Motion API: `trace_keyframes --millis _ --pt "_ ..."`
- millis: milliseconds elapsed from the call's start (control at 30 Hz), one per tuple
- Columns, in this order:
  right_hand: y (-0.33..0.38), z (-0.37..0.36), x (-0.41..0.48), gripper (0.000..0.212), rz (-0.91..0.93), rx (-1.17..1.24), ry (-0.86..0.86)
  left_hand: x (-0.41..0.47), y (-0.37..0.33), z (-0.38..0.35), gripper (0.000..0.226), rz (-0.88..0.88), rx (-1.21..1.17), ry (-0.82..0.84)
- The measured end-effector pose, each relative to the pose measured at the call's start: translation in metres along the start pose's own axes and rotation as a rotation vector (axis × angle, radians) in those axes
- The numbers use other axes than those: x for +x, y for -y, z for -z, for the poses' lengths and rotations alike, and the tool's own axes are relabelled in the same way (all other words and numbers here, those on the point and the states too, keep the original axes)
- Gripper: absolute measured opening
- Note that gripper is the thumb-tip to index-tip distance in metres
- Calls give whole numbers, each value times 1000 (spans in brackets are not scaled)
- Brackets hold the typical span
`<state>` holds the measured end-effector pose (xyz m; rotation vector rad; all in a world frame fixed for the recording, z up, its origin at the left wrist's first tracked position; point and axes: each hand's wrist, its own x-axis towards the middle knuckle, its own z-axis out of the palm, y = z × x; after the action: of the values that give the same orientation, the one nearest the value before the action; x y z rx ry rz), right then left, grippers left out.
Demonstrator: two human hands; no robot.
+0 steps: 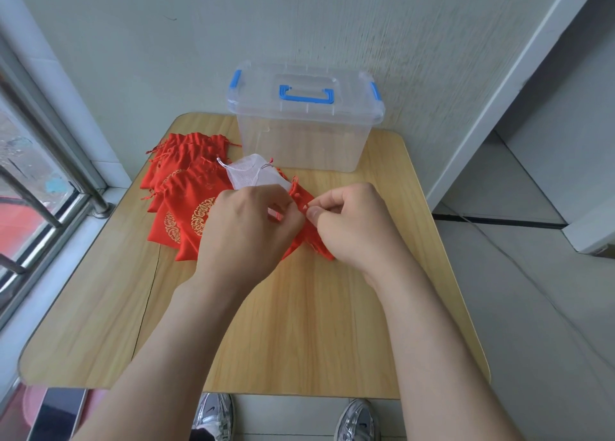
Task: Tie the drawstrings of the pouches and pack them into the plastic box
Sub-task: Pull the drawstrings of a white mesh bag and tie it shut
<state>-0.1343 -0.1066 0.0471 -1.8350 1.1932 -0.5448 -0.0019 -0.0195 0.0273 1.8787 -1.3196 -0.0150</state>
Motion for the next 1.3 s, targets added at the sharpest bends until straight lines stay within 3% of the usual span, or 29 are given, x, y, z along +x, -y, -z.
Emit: trace_keyframes --millis 100,233,300,400,600,700,833,900,1100,1200,1300 --pt "1 3 -3 29 -67 84 79 0 -3 2 20 51 -85 -4" --pt "1 2 1 17 -159 266 45 2 -8 5 17 268 -366 159" --pt "-1 0 2 15 -183 296 38 1 -10 6 14 253 -387 198" --pt "0 2 1 15 -182 307 38 0 -11 7 16 250 -428 165" --pt "3 4 -2 22 -107 174 -14 8 -14 4 32 555 -669 264" --pt "3 3 -2 22 -80 140 -21 8 -13 7 42 634 -659 199" --pt "4 1 -3 17 -79 129 10 2 -5 4 61 473 -351 194" --pt "5 1 -3 17 -84 143 26 0 -6 2 73 365 -307 211" --pt "8 5 -8 18 -73 225 134 3 0 -7 41 161 -194 179" --pt "7 8 -9 13 0 207 131 4 1 -6 40 150 -146 118" --pt "5 9 -9 15 101 37 124 5 2 -7 42 159 -126 78"
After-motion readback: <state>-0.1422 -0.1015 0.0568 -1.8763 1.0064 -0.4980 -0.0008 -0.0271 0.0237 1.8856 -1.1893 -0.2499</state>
